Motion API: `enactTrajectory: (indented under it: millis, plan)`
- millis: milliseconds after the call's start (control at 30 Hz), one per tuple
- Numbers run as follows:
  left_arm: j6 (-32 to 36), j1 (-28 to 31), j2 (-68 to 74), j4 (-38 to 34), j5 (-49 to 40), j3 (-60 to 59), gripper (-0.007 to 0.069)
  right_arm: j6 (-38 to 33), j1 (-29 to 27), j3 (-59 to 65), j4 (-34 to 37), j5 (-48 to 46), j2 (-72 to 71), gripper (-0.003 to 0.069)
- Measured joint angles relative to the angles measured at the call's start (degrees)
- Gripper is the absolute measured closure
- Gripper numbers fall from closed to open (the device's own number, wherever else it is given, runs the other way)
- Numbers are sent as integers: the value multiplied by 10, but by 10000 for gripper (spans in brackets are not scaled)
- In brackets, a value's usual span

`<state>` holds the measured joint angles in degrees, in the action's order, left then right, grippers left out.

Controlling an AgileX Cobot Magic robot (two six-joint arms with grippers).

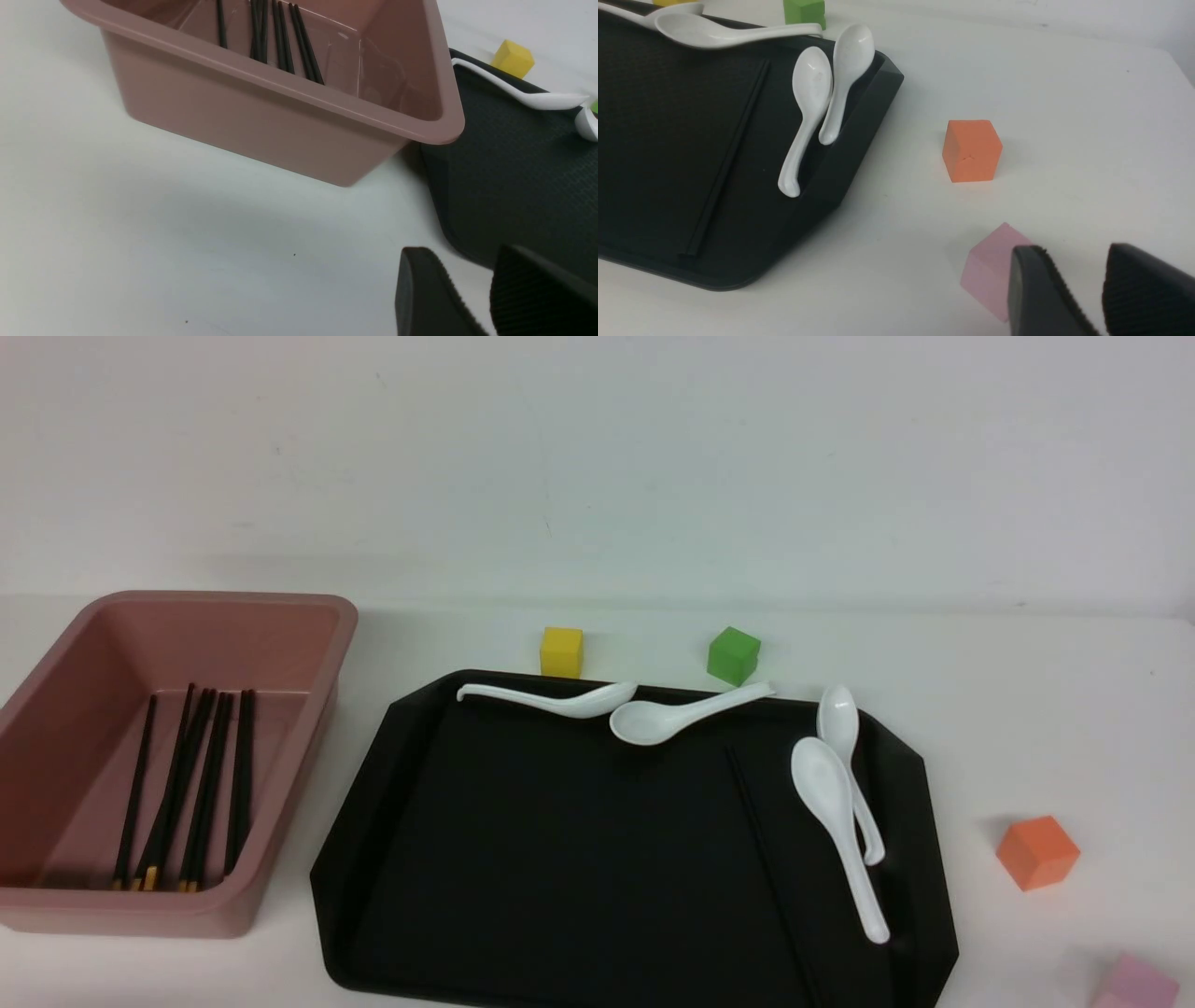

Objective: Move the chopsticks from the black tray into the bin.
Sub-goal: Use the right arm to grab a pair of chopsticks

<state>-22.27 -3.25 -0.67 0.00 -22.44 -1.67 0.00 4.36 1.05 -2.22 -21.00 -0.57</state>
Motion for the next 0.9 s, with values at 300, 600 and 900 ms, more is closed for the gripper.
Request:
enactTrajectory:
  millis: [300, 600, 900]
  plan:
    - [0, 0, 0, 0, 0, 0, 388, 0, 0, 0, -1, 0, 0, 420]
    - [0, 0, 0, 0, 0, 0, 386, 123, 0, 3, 236, 16, 0, 419]
    - [0, 0, 0, 0, 0, 0, 386, 155, 1, 3, 387, 25, 0, 419]
